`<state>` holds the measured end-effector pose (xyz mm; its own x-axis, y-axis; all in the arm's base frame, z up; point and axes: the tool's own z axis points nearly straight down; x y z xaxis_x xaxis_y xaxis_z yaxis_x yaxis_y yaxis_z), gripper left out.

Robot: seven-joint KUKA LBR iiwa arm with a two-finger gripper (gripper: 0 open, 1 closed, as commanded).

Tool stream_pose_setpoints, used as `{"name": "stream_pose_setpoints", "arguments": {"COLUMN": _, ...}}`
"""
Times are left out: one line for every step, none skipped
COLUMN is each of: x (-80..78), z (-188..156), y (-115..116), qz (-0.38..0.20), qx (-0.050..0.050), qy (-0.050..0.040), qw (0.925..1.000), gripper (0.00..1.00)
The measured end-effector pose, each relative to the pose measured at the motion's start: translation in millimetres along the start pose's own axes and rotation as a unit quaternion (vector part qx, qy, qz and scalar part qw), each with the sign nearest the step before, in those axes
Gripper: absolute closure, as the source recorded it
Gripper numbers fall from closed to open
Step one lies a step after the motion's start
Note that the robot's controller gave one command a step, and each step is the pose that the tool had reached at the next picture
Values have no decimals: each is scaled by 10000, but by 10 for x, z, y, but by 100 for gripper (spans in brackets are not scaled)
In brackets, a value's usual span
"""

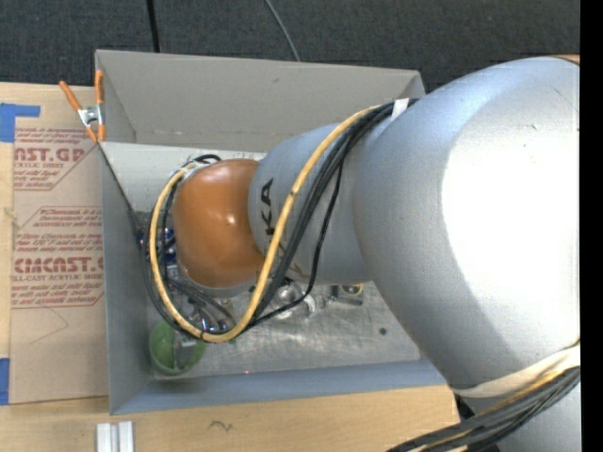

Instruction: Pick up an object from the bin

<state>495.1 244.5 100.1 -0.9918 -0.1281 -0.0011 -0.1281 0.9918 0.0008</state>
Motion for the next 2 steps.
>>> {"name": "stream_pose_setpoints", "arguments": {"x": 113, "z": -34, "y": 16, "qz": -1559, "qx": -2, "qy": 5, "qw": 9878, "gripper": 0}}
{"name": "stream_pose_setpoints", "arguments": {"x": 90, "z": 249, "y": 31, "qz": -3530, "qx": -9, "qy": -89, "qw": 9356, "gripper": 0}}
